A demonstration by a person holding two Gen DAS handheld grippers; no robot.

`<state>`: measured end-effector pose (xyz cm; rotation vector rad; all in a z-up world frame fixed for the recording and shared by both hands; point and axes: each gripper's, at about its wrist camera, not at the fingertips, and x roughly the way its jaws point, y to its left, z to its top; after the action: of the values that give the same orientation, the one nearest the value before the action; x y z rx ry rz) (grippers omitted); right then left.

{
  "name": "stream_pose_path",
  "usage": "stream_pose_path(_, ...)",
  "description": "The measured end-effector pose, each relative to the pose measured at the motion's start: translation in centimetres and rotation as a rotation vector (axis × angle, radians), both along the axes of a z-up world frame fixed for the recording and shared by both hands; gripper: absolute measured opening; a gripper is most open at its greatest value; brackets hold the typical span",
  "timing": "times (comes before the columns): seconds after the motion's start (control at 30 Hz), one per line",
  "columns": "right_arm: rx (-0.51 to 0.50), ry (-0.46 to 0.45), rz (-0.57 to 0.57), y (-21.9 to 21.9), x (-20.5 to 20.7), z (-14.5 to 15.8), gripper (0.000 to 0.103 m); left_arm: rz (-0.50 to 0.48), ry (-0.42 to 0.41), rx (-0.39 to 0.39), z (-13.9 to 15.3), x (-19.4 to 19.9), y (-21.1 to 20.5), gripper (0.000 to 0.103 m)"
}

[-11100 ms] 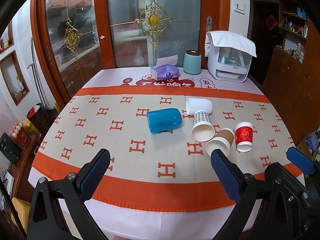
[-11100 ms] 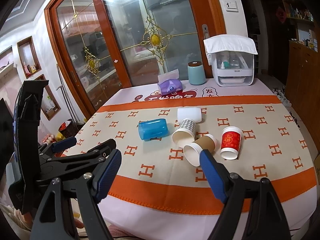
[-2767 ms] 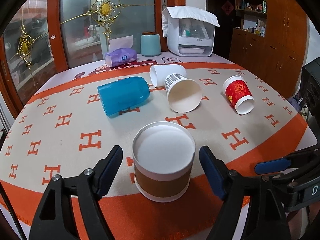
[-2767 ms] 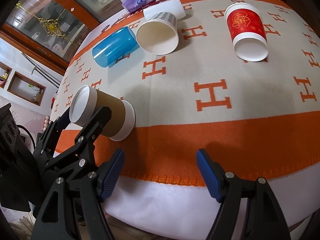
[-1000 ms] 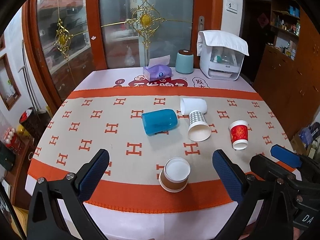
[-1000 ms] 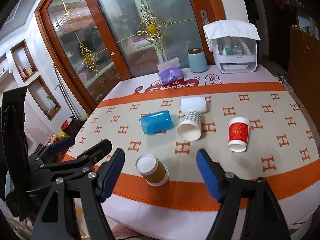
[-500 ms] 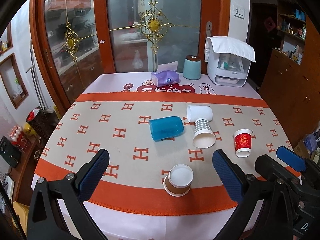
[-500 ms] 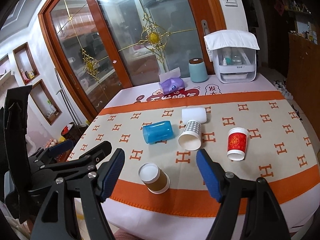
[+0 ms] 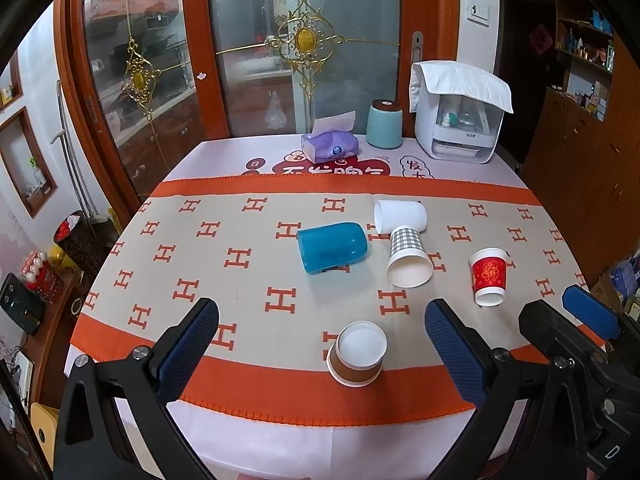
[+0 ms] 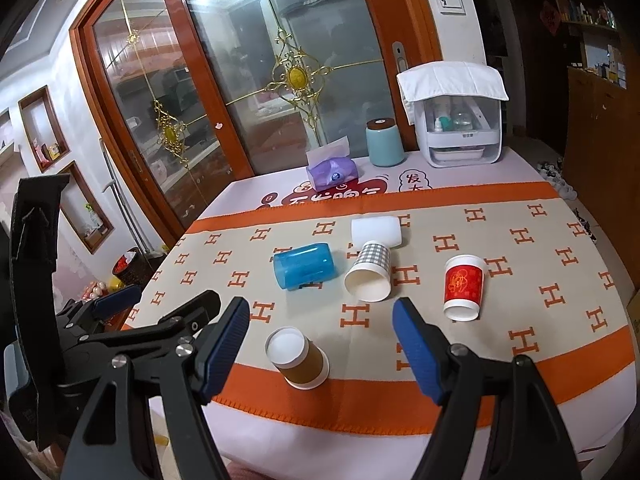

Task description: Flip cup upside down

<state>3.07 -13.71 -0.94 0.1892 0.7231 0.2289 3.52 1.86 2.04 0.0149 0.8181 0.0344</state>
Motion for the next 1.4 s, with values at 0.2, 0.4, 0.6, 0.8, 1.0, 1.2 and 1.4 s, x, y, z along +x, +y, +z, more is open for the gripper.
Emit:
stream_pose_path(0.2, 0.000, 0.003, 0.001, 0.0, 0.0, -0.1, 0.075, 0.002, 0.016, -0.007, -0.3, 0.2, 0.0, 0.102)
stream_pose_path(0.4, 0.005, 0.006, 0.001, 0.1, 0.0, -0.1, 0.075, 0.003, 0.019, -0.009, -0.3, 0.1, 0.1, 0.102)
stream_pose_path(0.6, 0.003, 0.005, 0.001, 0.1, 0.1, -0.1, 0.074, 0.001, 0.022, -0.013, -0.5, 0.1, 0.2, 0.102)
stream_pose_path(0.8, 0.004, 0.012, 0.000, 0.4, 0.1, -0.3, 0.075, -0.002, 0.032, -0.017, -0.7, 0.1, 0.4, 0.102)
stream_pose_path(1.0, 0.005, 0.015, -0.001, 0.6, 0.0, -0.4, 0.074, -0.003, 0.042, -0.020, -1.0, 0.3, 0.3, 0.102)
stream_pose_path(1.2, 0.005, 0.016, -0.001, 0.6, 0.1, -0.4, 0.075, -0.005, 0.045, -0.022, -1.1, 0.5, 0.2, 0.102)
stream_pose_path(1.4, 0.006, 0.016, -0.001, 0.6, 0.1, -0.4, 0.075, -0.005, 0.049, -0.022, -1.2, 0.6, 0.2, 0.102)
